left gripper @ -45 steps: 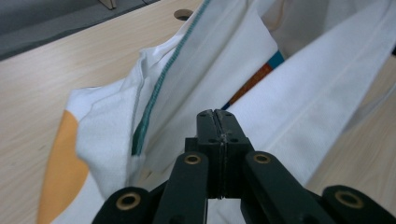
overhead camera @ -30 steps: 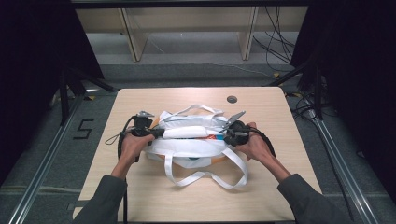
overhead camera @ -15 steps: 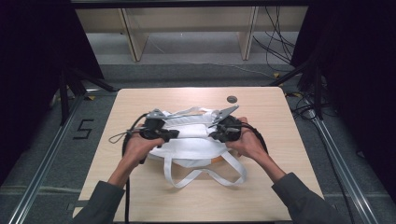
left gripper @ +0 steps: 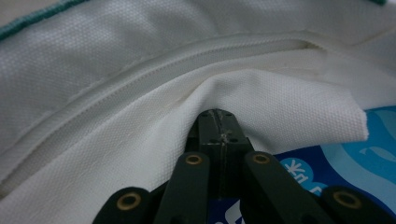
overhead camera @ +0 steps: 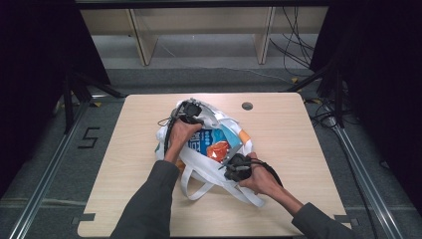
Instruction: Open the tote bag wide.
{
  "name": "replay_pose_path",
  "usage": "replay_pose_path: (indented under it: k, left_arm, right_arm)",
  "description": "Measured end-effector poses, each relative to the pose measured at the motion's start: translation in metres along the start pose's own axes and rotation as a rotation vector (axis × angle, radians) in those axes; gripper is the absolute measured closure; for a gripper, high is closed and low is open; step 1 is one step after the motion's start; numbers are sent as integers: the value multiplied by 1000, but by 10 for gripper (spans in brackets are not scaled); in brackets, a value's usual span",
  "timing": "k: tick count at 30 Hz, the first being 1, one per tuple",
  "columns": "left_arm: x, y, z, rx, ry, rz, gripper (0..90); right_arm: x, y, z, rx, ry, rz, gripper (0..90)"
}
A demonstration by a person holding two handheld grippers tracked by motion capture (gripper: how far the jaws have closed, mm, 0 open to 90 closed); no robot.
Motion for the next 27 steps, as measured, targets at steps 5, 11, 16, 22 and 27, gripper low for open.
replay_pose_path:
  k: [5, 11, 16, 22, 27]
  left_arm:
    - [-15, -7, 8, -17, -76, 34, 890]
    - [-43, -13, 11, 33, -101, 73, 877]
    - [-51, -36, 7, 32, -140, 23, 869]
    - [-58, -88, 25, 182, -113, -185, 893]
    - [-66, -117, 36, 274, -102, -303, 894]
  right_arm:
    - [-26, 19, 8, 110, 61, 52, 900]
    - [-45, 71, 64, 108, -126, 198, 900]
    - [-6, 92, 93, 93, -157, 117, 900]
    - [30, 82, 142, 160, -359, -47, 900]
    - [53, 53, 168, 304, -252, -63, 900]
Point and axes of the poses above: each handheld gripper's, and its own axes: x roughly forward along the jaws, y roughly out of its top, z roughly to its right, the point moved 5 cm from there along x, roughly forward along the jaws, and after that the axes turned 14 degrees about -y, right-handed, at the moved point
